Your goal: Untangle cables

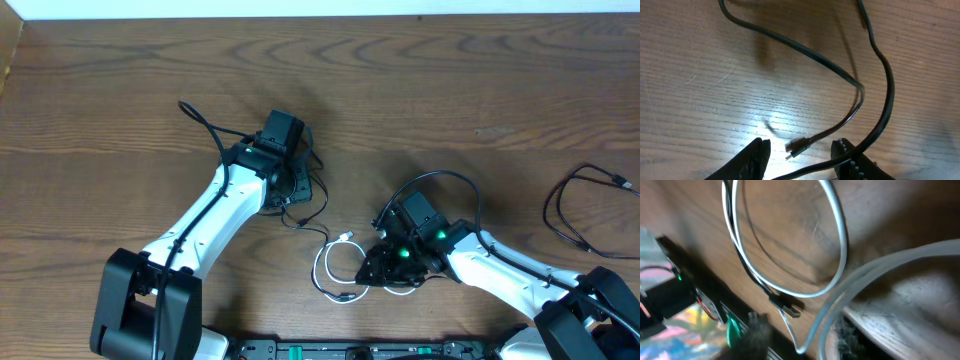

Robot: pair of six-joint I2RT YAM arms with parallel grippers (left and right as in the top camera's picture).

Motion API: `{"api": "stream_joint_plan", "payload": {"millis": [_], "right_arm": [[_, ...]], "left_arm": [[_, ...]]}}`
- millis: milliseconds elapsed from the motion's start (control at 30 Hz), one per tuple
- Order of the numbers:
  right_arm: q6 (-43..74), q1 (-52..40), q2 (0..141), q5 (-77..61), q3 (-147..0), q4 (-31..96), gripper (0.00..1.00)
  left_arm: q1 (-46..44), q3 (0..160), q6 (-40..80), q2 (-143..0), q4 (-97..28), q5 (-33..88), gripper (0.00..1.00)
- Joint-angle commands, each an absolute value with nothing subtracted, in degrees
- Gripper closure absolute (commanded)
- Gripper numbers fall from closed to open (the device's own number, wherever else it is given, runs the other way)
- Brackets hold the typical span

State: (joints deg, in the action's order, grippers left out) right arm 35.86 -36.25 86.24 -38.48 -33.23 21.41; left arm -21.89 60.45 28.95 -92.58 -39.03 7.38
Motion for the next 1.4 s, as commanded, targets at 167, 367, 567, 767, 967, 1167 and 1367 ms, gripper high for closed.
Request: {"api": "stream_joint_plan", "payload": {"millis": [167, 367, 567, 767, 967, 1167, 1367], "right_arm": [[36.2, -36.7, 86.6, -39.6, -32.8, 16.6, 0.99], [36.2, -33.0, 86.6, -36.4, -32.9, 3.8, 0.99], [28.9, -23.4, 85.7, -28.1, -35.7, -6.9, 0.99], [21.1, -15.1, 82.6, -26.5, -44.8, -6.5, 0.99], [17.0, -14.7, 78.9, -30.4, -50.0, -1.3, 0.98], [15.7, -15.3, 76.7, -30.6, -50.2, 4.1, 0.92], [13.9, -15.4, 76.7, -30.6, -50.2, 9.5, 0.88]], "left_arm": [[-21.7, 60.2, 29.7, -92.8, -39.6, 7.3, 0.55], [-21.7, 60.2, 29.7, -92.8, -39.6, 7.3, 0.55], [-21.7, 60.2, 29.7, -92.8, -39.7, 7.3, 0.55], [-21.7, 60.2, 29.7, -92.8, -39.9, 7.3, 0.55], [-21.7, 60.2, 29.7, -92.8, -39.8, 7.3, 0.55], [-21.7, 60.2, 29.7, -92.8, -39.8, 7.3, 0.55], [-21.7, 60.2, 29.7, -92.8, -39.8, 7.3, 0.55]]}}
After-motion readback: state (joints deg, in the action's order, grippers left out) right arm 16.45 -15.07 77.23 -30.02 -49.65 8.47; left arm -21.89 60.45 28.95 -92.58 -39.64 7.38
